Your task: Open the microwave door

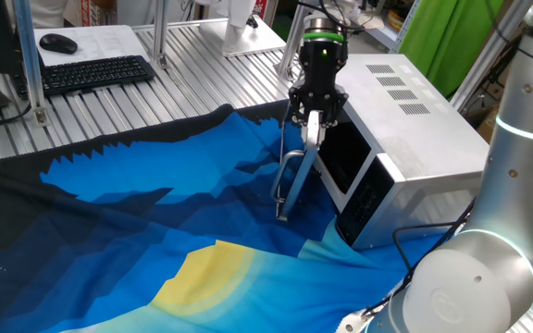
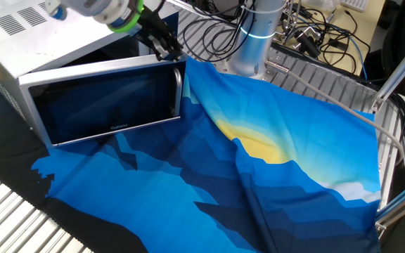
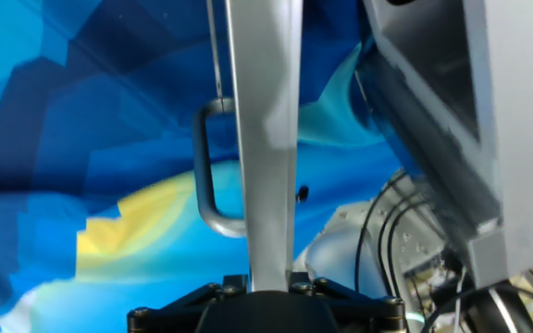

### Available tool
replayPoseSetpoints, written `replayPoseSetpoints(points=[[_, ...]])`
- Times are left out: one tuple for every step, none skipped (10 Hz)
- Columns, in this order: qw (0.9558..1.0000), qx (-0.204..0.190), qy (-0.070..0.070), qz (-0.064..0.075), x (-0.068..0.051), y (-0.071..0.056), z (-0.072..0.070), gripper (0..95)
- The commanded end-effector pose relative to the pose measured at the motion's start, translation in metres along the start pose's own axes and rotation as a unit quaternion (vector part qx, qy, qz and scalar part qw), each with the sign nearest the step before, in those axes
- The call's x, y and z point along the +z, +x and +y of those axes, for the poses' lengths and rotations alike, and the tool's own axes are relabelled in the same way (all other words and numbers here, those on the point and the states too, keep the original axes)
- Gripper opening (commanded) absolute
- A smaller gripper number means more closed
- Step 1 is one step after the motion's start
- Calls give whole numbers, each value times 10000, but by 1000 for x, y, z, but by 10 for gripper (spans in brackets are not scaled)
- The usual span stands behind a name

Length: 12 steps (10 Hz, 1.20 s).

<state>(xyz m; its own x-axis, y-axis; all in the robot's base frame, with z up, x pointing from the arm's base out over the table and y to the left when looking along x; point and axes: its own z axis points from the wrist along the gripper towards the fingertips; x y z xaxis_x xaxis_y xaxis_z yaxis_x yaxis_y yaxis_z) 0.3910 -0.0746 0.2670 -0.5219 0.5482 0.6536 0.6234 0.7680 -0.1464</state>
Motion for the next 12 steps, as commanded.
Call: replayPoseSetpoints(points=[[10000,52,-33,-37,8,0,0,570],[9999,79,-62,-40,9,0,0,570],[9999,102,-72,-41,9,-1,2,380],[9999,126,-73,-28,9,-1,2,380],[9999,154,-61,-22,9,-1,2,380],[9997,225,-88,5,9,-1,2,380],[9995,301,-132,27,9,-1,2,380],[9994,320,-136,34,9,-1,2,380],[9994,323,-132,53,9,-1,2,380],[9994,300,-127,94,9,-1,2,380],[9994,298,-107,111,10,0,0,380],[9994,296,-114,118,13,2,-3,380]])
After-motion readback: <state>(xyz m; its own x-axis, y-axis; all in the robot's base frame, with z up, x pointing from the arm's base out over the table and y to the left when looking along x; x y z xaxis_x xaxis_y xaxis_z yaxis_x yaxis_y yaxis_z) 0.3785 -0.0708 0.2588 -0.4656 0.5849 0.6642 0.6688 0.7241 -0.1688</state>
